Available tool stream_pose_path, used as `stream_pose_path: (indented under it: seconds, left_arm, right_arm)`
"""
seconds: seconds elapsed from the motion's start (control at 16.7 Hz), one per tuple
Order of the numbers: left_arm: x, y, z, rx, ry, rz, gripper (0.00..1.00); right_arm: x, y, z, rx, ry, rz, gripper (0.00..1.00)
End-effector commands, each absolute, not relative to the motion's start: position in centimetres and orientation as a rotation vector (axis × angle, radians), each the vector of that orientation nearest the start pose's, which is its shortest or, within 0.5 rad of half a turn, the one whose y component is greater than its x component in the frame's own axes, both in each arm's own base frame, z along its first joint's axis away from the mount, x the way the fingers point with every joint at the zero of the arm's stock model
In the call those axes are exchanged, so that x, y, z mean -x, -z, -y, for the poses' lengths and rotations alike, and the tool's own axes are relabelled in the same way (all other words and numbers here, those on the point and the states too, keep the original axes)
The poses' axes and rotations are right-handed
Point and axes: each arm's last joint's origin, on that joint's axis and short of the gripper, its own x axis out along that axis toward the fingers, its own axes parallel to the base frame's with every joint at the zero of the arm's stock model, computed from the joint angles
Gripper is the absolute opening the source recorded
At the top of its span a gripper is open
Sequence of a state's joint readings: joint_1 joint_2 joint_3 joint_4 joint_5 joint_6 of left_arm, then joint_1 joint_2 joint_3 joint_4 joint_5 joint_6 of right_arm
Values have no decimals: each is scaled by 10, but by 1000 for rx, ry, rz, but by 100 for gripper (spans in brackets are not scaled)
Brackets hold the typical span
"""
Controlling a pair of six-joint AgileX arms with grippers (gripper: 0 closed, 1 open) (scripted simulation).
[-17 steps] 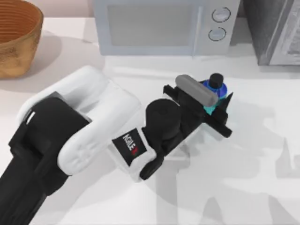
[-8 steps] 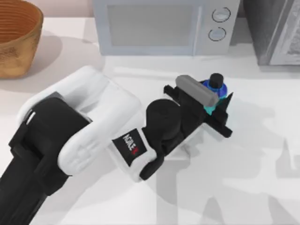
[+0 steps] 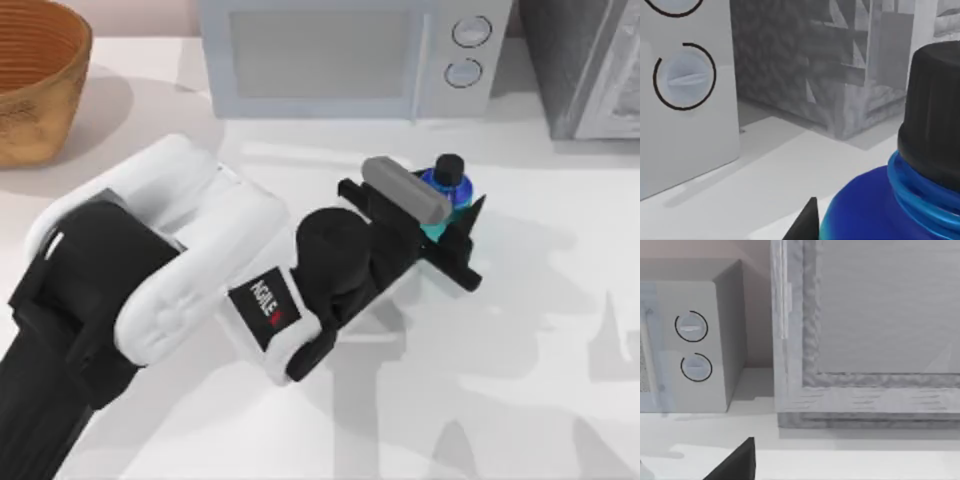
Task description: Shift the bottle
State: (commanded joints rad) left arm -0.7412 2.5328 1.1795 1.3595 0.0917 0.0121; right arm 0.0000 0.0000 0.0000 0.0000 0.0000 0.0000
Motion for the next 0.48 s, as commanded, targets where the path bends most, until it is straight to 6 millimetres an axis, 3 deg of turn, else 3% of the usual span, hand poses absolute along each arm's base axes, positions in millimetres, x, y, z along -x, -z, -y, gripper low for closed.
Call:
stream_pose_path:
  seconds: [0.18,0.36,0.48]
  left_arm:
    - [-351,-25,251,-4,804,5,0]
    - [-363,-30,164,-6,792,-3,0]
    - [-359,-35,100,-5,783,-8,0]
  right_arm:
    - [-106,-160,1,0,0,0,100]
    - [-106,-160,1,0,0,0,100]
    - [-106,-160,1,0,0,0,100]
